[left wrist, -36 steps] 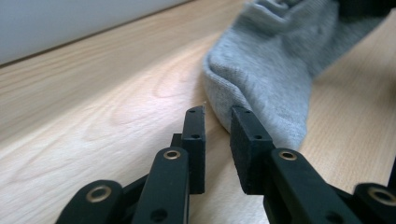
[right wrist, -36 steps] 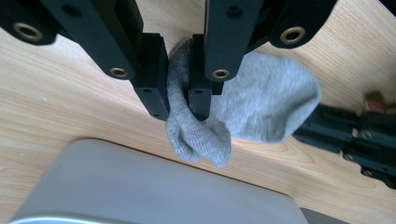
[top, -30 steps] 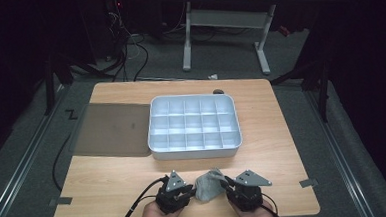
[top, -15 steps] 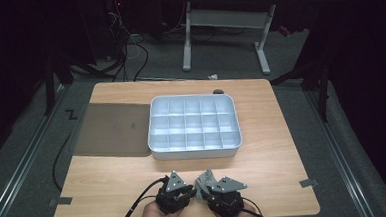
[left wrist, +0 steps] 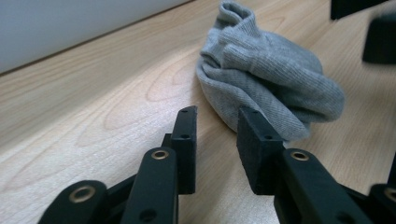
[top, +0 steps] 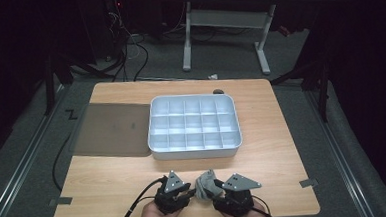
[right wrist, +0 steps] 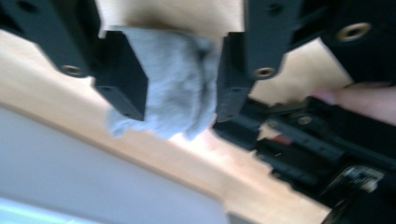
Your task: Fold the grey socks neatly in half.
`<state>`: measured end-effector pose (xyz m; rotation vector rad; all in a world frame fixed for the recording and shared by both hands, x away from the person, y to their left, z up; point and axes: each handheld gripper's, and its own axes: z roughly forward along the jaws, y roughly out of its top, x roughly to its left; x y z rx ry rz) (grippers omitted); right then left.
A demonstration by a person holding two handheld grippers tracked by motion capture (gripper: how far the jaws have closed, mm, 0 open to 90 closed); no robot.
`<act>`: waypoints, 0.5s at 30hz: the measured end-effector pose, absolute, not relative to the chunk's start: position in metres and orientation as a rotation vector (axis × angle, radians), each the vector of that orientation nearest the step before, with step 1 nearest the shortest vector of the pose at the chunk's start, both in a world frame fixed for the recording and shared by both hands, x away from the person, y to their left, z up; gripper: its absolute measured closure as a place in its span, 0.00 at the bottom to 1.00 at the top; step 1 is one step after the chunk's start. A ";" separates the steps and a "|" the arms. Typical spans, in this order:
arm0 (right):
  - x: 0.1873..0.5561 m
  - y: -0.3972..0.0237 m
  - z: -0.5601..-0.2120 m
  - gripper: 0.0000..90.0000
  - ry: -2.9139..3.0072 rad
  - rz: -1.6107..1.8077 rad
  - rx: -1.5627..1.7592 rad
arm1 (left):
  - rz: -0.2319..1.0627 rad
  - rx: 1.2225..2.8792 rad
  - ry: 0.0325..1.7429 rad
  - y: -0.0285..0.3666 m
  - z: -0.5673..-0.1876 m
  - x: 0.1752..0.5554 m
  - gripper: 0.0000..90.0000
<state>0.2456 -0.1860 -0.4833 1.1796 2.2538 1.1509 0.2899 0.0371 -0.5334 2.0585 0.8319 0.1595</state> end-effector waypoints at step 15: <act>0.264 -0.207 -0.510 0.97 2.147 1.100 1.263 | 0.199 1.951 0.705 0.019 -0.501 0.261 0.78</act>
